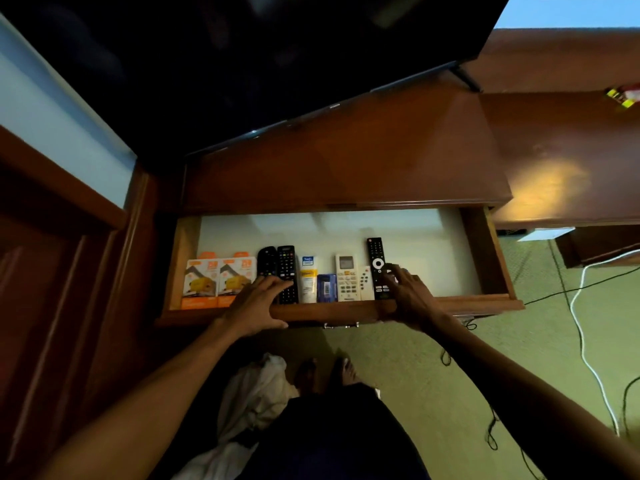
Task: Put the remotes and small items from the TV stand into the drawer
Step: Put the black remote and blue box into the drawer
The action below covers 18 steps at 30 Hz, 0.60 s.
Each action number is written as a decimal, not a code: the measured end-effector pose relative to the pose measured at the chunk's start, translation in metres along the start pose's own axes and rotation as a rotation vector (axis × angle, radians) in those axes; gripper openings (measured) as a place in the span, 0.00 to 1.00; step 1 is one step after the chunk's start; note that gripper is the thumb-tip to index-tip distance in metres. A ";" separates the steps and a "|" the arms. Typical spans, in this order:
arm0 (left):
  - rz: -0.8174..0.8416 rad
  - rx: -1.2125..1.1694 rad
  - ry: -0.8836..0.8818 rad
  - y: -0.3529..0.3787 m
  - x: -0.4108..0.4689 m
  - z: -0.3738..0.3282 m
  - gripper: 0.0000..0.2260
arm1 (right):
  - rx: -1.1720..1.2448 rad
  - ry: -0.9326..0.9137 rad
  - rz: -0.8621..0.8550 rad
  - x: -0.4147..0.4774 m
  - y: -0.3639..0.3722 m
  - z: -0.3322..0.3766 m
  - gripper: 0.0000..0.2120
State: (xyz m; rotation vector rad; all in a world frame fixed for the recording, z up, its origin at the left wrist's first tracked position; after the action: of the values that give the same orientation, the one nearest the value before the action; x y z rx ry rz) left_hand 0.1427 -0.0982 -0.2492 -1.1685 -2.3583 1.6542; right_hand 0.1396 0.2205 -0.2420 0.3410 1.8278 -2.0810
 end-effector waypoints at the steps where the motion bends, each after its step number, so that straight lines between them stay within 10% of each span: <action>1: -0.003 0.014 0.009 -0.002 0.001 0.000 0.45 | -0.031 -0.007 -0.023 0.000 -0.002 0.000 0.49; 18: -0.201 0.228 -0.052 -0.077 0.069 0.026 0.49 | 0.085 0.099 -0.156 0.084 -0.050 0.005 0.55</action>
State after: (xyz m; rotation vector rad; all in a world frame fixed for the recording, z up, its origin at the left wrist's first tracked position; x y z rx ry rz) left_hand 0.0398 -0.0903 -0.2235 -0.8314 -2.1589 1.8404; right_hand 0.0423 0.2128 -0.2298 0.3392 1.8802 -2.2901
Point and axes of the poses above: each hand's wrist, its own x-axis towards the middle knuckle, its own y-axis out of the palm, z = x × y, the point moved 5 cm from there along x, towards the middle knuckle, and after that the axes turned 15 degrees about y, right-handed, at the moved point
